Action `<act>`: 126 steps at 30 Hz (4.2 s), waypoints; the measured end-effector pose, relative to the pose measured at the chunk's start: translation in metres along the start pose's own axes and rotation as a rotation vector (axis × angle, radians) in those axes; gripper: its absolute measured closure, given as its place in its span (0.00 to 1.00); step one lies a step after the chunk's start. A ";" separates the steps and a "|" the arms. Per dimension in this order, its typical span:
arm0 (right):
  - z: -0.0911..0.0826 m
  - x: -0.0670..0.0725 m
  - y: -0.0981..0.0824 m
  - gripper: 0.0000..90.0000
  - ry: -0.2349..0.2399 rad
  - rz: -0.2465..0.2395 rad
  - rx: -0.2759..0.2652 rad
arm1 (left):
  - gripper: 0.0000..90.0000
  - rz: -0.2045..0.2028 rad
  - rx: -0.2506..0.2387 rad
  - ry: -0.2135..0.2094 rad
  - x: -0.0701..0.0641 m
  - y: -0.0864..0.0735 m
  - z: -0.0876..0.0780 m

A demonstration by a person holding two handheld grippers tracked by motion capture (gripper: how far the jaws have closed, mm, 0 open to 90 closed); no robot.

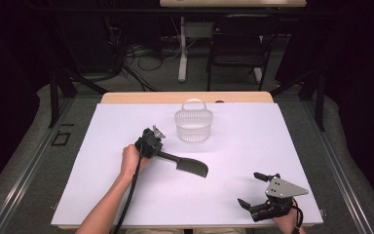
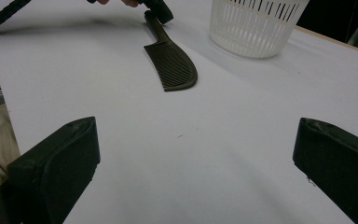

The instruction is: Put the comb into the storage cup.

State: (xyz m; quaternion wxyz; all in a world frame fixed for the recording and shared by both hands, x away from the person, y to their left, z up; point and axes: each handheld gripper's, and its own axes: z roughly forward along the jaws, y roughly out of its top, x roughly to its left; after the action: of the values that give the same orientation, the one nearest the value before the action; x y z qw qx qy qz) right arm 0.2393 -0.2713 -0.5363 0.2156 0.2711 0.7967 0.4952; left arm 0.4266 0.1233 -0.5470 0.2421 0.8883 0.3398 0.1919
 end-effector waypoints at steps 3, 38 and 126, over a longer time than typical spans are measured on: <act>0.000 0.000 0.000 0.00 0.001 0.000 -0.001 | 1.00 0.006 0.005 -0.001 -0.002 -0.002 -0.001; 0.000 0.001 0.000 0.00 0.004 0.002 0.001 | 1.00 0.039 0.009 -0.057 -0.014 -0.020 -0.017; 0.000 0.000 -0.001 0.01 0.009 0.007 0.004 | 0.00 0.205 0.063 -0.126 -0.029 0.012 -0.038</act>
State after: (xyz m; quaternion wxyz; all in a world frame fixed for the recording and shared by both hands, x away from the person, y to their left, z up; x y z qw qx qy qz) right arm 0.2386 -0.2717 -0.5368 0.2095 0.2723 0.7978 0.4955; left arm 0.3936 0.1065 -0.5148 0.2139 0.9359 0.2373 0.1487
